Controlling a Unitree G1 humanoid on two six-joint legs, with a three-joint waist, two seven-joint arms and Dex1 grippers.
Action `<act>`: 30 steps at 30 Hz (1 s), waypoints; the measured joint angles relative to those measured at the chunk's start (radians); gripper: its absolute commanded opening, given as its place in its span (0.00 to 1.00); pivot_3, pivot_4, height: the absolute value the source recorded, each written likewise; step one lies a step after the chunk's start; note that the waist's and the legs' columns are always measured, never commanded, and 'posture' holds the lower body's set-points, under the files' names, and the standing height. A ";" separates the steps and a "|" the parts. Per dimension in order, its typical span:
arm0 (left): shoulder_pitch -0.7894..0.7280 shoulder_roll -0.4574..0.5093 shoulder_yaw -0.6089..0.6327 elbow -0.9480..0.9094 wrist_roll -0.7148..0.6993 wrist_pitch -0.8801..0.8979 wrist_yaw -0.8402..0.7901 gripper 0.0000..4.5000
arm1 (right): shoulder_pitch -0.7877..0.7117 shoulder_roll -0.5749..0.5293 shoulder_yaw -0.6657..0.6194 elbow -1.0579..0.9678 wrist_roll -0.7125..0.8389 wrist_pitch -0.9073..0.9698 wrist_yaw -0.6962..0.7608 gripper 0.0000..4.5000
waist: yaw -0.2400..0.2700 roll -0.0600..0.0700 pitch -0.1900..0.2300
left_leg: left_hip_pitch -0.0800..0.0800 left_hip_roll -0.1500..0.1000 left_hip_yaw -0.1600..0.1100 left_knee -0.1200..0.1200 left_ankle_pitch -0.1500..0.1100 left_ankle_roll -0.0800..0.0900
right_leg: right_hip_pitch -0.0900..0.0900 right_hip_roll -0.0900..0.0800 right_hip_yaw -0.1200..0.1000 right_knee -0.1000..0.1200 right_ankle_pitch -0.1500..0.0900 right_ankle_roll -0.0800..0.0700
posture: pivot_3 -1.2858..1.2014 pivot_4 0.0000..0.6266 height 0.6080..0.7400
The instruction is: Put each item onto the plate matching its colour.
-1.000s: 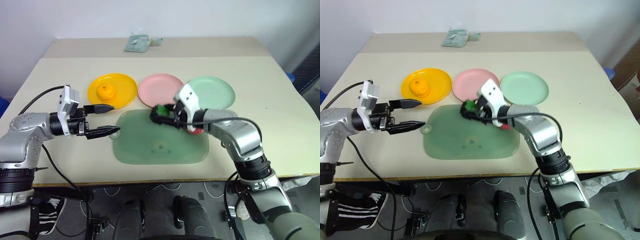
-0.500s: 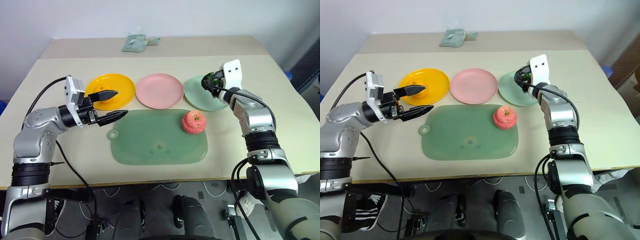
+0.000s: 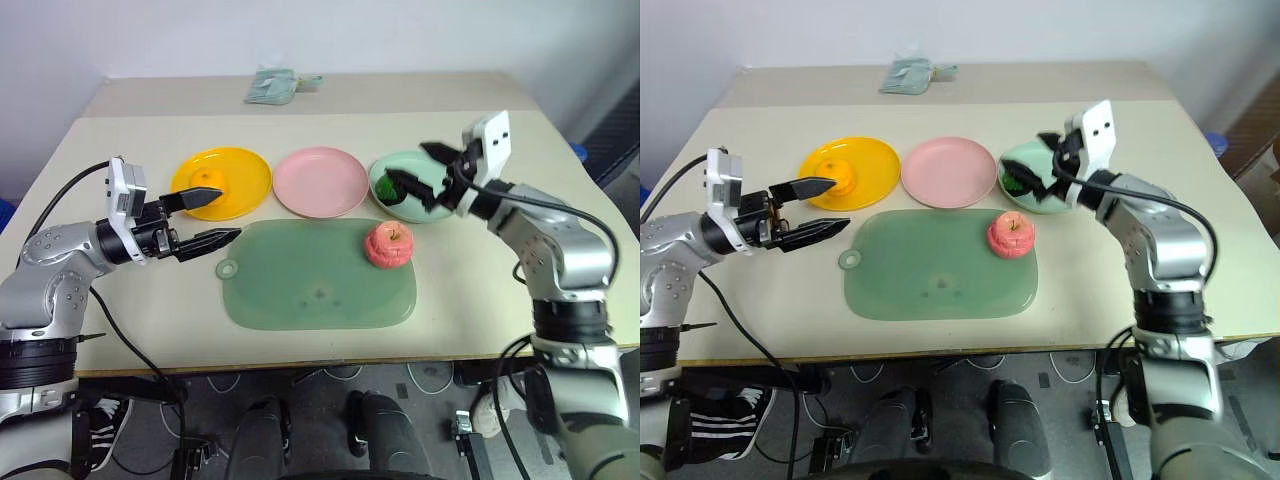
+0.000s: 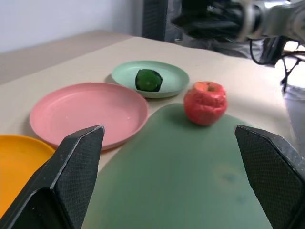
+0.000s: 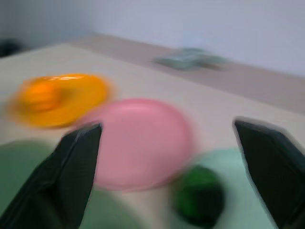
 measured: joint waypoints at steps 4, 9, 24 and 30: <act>0.000 0.035 -0.006 0.001 -0.011 0.038 -0.051 1.00 | 0.075 -0.042 0.101 -0.076 -0.033 0.069 0.005 0.99 | 0.002 0.000 0.000 | 0.000 0.000 0.000 0.001 0.000 0.000 | 0.000 0.000 0.000 -0.001 -0.001 -0.001 | 0.52 0.24 1.00; 0.001 0.043 -0.022 0.014 0.000 0.037 -0.086 1.00 | 0.074 -0.043 0.163 -0.029 -0.120 0.075 -0.039 0.99 | 0.002 0.000 0.000 | -0.001 0.000 0.001 0.000 0.000 0.000 | -0.001 0.000 0.000 -0.001 0.000 -0.001 | 0.52 0.24 1.00; -0.008 0.011 -0.010 0.025 0.045 0.005 0.054 1.00 | 0.044 0.035 0.184 0.022 -0.151 0.070 -0.022 0.68 | -0.001 -0.001 0.000 | -0.001 0.000 0.001 0.001 0.000 0.000 | -0.001 0.000 0.000 0.000 0.000 0.000 | 0.52 0.24 1.00; -0.019 -0.026 -0.010 0.002 0.060 0.013 0.156 1.00 | -0.207 0.216 0.179 0.173 -0.181 -0.043 -0.103 0.68 | -0.003 -0.001 0.000 | -0.001 0.000 0.002 0.000 0.000 0.000 | -0.003 0.001 0.001 0.001 0.002 0.003 | 0.52 0.24 1.00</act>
